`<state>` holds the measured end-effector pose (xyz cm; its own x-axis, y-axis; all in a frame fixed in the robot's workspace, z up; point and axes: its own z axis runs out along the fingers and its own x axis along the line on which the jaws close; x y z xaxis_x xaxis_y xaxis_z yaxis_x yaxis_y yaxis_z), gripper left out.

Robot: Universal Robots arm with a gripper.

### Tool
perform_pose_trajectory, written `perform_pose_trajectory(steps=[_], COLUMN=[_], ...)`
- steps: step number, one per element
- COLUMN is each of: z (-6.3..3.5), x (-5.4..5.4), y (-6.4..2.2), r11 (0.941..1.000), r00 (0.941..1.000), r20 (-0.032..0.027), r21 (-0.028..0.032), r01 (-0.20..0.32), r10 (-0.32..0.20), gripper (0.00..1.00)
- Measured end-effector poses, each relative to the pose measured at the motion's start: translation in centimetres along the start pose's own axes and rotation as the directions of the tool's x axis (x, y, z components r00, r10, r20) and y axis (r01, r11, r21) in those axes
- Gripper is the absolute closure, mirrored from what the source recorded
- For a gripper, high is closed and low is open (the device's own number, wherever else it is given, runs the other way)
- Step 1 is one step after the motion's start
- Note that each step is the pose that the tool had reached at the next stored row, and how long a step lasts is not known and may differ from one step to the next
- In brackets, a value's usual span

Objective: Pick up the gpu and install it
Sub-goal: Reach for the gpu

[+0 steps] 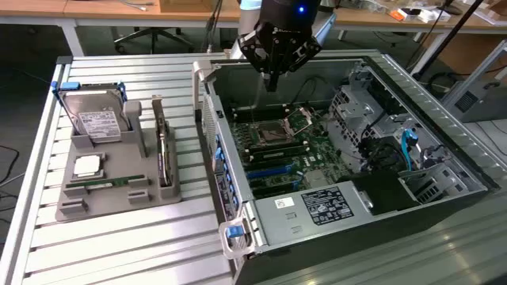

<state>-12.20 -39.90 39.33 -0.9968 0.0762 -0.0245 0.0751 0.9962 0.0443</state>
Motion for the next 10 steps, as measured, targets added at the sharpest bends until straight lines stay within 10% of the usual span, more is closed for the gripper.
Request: perform_pose_trajectory(steps=[10], z=[0.00], x=[0.21], y=[-0.01], r11=[1.0000], r00=[1.0000], r20=[0.0000], r21=[0.0000], r01=[0.000], r10=[0.000], gripper=[0.89])
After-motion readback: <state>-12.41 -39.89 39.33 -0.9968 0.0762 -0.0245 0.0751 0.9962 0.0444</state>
